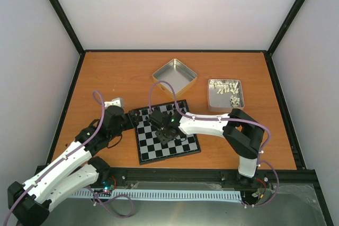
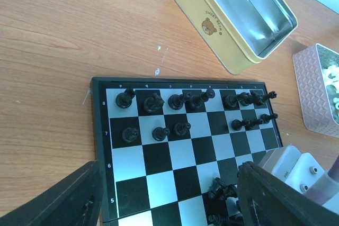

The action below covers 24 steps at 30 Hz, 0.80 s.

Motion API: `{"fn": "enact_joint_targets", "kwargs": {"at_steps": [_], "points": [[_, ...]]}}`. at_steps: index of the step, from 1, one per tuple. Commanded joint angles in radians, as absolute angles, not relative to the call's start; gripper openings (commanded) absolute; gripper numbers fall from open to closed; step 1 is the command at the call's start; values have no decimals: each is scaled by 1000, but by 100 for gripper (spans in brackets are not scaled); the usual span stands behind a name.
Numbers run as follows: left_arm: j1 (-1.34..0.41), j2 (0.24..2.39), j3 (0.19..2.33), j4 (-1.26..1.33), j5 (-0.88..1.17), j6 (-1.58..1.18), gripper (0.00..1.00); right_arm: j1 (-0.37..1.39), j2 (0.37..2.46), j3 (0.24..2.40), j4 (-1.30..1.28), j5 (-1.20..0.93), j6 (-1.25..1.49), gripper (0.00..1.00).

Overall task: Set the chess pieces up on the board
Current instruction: Pick up the chess piece from the chessboard.

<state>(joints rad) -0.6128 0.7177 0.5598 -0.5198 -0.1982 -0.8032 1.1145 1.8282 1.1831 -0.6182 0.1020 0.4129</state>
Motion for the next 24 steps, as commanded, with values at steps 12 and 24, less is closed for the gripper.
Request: {"fn": "enact_joint_targets", "kwargs": {"at_steps": [12, 24], "points": [[-584, 680, 531, -538, -183, -874, 71, 1121, 1796, 1143, -592, 42, 345, 30], [-584, 699, 486, -484, -25, -892, 75, 1122, 1706, 1051, -480, 112, 368, 16]]}}
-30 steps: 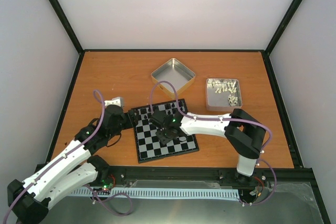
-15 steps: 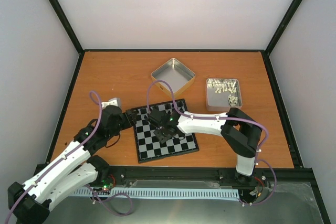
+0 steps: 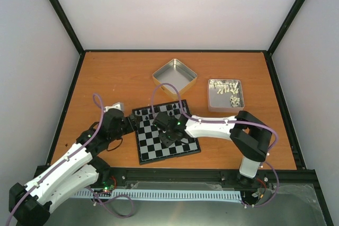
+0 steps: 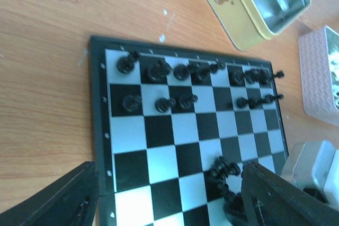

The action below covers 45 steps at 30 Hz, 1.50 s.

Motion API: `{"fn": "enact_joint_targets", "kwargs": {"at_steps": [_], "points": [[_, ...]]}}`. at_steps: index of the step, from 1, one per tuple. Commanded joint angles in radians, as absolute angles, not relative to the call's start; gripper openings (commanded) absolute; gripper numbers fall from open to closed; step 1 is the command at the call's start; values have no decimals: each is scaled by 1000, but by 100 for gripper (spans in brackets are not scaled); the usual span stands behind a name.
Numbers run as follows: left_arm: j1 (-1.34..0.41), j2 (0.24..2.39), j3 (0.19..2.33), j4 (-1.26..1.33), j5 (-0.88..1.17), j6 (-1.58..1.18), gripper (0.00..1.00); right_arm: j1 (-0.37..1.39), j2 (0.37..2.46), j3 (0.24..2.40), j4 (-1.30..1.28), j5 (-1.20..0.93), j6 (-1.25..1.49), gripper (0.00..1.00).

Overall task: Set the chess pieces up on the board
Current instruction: Pick up the chess piece from the chessboard, then place the chess piece on the chessboard.

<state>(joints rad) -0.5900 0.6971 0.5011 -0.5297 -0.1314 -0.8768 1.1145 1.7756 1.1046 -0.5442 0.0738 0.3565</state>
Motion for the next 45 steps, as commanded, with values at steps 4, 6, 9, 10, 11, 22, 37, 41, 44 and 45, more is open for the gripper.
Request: {"fn": "enact_joint_targets", "kwargs": {"at_steps": [4, 6, 9, 10, 11, 22, 37, 41, 44, 45], "points": [[-584, 723, 457, -371, 124, -840, 79, 1121, 1625, 968, -355, 120, 368, 16], [-584, 737, 462, -324, 199, -790, 81, 1122, 1578, 927, -302, 127, 364, 16], [-584, 760, 503, -271, 306, -710, 87, 1121, 1498, 862, -228, 160, 374, 16], [-584, 771, 520, -261, 345, -687, 90, 1122, 1468, 839, -203, 172, 377, 16], [-584, 785, 537, -248, 385, -674, 94, 1121, 1434, 813, -175, 188, 379, 16], [-584, 1014, 686, -139, 695, -711, 90, 1121, 1121, 656, -33, 172, 298, 17], [-584, 1170, 767, -192, 843, -711, 32, 1122, 1067, 637, -27, 126, 233, 16], [-584, 1186, 761, -184, 848, -708, 19, 1121, 1060, 627, -19, 123, 238, 17], [-584, 1183, 767, -183, 843, -698, 11, 1121, 1067, 626, -22, 130, 259, 20], [-584, 1178, 770, -183, 841, -695, 9, 1121, 1071, 627, -25, 135, 272, 22]]}}
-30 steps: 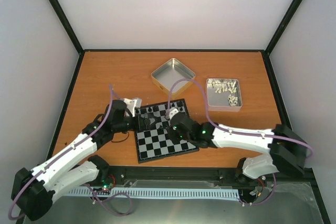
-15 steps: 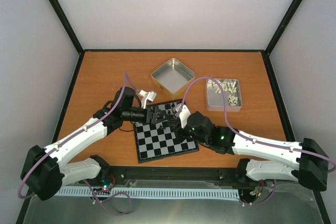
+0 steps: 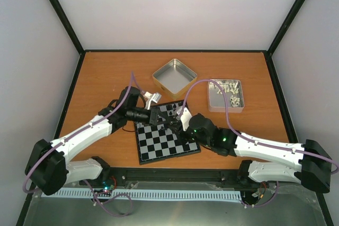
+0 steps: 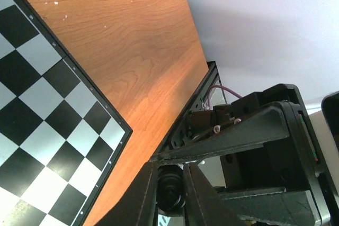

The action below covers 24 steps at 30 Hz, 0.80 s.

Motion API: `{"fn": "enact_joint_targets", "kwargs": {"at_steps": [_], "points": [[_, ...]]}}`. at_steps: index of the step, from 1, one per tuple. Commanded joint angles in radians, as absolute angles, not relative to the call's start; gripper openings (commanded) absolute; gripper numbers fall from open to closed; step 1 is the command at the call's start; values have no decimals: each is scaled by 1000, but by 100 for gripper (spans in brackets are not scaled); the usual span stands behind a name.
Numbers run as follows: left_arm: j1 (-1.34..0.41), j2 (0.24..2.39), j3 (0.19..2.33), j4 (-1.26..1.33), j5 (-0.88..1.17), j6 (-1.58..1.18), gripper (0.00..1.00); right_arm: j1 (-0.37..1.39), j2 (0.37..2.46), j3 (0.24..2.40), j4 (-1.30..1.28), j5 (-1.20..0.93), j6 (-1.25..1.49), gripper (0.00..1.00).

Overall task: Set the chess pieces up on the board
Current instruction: Place the chess piece on the chessboard.

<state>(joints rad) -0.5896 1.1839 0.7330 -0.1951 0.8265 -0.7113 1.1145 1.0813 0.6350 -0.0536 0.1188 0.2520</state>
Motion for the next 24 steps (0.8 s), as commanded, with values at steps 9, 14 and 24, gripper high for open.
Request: {"fn": "enact_joint_targets", "kwargs": {"at_steps": [9, 14, 24], "points": [[-584, 1181, 835, -341, 522, -594, 11, 1120, 1104, 692, -162, 251, 454, 65], [-585, 1275, 885, -390, 236, -554, 11, 1119, 1078, 705, -249, 361, 589, 70], [-672, 1560, 1073, -423, -131, -517, 7, 1108, 1040, 664, -310, 450, 653, 74]]}}
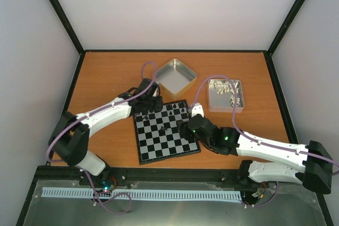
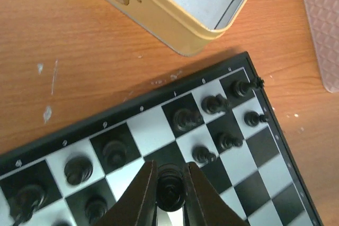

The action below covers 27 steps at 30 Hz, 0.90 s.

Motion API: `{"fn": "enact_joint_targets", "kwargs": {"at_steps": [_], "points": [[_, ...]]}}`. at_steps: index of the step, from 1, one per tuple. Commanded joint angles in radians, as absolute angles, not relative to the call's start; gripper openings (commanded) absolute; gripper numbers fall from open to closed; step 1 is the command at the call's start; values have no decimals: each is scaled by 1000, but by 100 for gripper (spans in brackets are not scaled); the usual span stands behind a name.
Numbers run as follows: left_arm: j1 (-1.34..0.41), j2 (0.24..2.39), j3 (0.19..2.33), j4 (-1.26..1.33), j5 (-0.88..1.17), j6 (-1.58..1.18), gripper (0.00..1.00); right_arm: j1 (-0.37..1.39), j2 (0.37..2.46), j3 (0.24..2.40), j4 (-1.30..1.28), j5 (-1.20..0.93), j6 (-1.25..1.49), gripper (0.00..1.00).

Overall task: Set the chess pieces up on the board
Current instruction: Place the chess piece on the chessboard.

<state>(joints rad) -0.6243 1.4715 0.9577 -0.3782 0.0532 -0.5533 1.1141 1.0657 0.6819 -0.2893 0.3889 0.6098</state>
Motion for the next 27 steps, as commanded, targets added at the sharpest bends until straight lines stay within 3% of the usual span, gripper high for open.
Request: {"fn": "enact_joint_targets", "kwargs": {"at_steps": [1, 7, 27], "points": [[-683, 1590, 1097, -436, -158, -518, 7, 1105, 1039, 660, -305, 448, 657, 74], [-704, 1673, 1151, -446, -237, -527, 7, 1089, 1047, 646, -283, 414, 668, 74], [-704, 1767, 1123, -343, -204, -515, 8, 1063, 1123, 648, -253, 375, 689, 74]]}}
